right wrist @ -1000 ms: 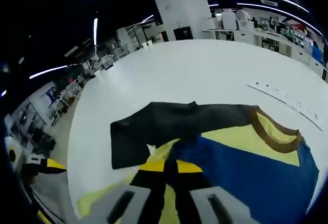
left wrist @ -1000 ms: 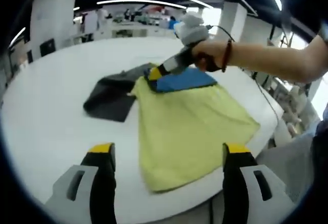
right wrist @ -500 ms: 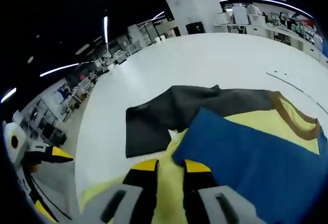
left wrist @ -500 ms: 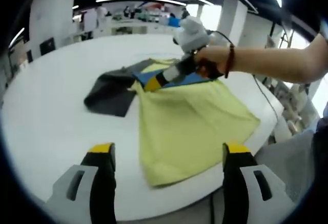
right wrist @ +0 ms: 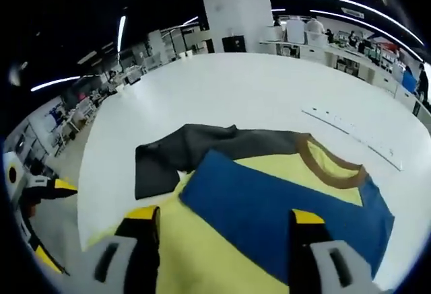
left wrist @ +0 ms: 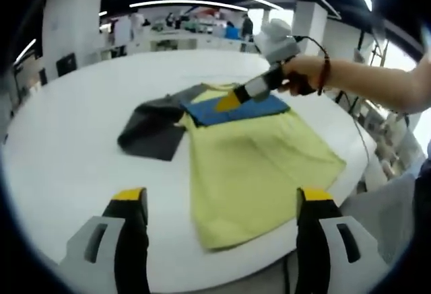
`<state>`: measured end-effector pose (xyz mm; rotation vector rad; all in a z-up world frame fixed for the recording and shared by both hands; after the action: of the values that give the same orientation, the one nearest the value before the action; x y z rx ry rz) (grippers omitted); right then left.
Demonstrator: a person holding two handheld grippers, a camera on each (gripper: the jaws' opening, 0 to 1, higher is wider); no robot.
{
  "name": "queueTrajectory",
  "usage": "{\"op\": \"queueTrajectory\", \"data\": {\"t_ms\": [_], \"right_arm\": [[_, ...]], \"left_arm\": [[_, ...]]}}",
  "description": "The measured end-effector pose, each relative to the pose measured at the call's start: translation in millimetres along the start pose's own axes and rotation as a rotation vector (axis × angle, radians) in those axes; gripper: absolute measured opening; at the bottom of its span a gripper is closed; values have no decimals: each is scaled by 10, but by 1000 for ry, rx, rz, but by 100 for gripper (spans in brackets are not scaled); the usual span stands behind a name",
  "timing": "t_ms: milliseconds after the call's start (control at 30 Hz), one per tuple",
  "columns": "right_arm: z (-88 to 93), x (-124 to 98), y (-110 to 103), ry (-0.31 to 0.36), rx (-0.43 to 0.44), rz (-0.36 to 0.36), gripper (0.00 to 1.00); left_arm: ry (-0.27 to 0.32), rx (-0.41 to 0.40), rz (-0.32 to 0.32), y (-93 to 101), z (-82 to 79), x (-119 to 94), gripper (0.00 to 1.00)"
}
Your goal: Fold the garment on the visible template until the final outline fits inside the template.
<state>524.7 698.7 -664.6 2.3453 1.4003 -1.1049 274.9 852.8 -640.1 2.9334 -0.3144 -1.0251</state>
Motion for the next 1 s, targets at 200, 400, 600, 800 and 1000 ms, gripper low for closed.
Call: {"op": "queueTrajectory", "data": {"t_ms": [200, 400, 600, 800, 1000], "right_arm": [[125, -260, 272, -22, -39, 142, 99], [267, -475, 475, -8, 45, 176, 99], [429, -700, 660, -8, 83, 201, 99], [622, -898, 853, 19, 120, 216, 97], [803, -1023, 1018, -7, 115, 276, 92]], "left_arm": [[4, 6, -9, -47, 35, 1, 90], [-3, 7, -11, -6, 52, -17, 92], [2, 17, -2, -66, 60, -15, 94], [-4, 30, -3, -98, 73, -25, 97], [1, 25, -13, -87, 64, -54, 99]]}}
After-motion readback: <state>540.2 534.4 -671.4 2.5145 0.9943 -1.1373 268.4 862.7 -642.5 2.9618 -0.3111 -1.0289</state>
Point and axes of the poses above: the point that each gripper's makers call its tool centre point, and the gripper's own axes: x roughly forward along the fingers, y roughly to its right, z roughly out of its underside, the point moved 9 cm from there along -x, roughly backward along the fingers, and after that the axes turned 4 degrees about -z, right-handed, at the moved point
